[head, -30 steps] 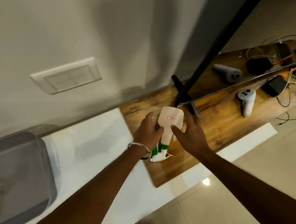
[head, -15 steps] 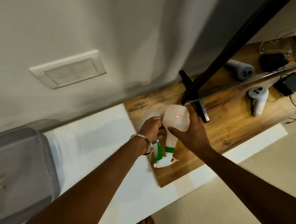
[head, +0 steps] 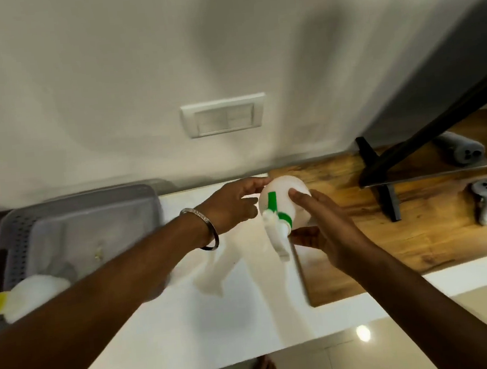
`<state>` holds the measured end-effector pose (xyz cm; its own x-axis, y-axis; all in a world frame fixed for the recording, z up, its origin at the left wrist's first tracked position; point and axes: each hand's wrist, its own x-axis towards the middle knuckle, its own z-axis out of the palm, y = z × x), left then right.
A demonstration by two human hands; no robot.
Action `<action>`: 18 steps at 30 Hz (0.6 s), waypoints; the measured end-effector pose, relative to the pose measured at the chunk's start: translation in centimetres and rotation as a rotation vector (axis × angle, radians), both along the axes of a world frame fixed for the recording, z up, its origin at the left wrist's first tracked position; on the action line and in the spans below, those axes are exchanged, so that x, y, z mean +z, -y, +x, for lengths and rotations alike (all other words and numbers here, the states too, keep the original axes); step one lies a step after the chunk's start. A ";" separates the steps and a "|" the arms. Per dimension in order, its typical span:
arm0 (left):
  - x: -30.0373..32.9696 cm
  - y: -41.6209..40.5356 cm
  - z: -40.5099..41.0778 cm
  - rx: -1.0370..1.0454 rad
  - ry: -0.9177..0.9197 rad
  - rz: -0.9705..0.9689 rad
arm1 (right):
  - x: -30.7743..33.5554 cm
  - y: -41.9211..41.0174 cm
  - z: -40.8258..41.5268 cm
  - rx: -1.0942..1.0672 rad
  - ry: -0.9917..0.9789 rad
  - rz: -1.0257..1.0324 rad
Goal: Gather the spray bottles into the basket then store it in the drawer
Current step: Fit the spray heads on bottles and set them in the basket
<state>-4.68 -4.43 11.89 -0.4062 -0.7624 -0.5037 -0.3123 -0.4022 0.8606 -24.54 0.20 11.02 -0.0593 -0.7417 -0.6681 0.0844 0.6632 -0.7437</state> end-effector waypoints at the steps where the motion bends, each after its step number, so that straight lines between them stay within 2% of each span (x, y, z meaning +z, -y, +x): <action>1: 0.5 -0.4 1.6 0.030 -0.005 -0.006 | 0.4 0.1 1.5 0.016 0.036 0.003; 13: 4.8 -3.8 21.0 0.358 -0.003 -0.014 | 4.9 -0.4 22.1 0.183 0.164 0.001; 18: 5.2 -3.8 29.8 0.400 0.033 -0.031 | 5.4 -0.2 31.0 0.274 0.108 -0.002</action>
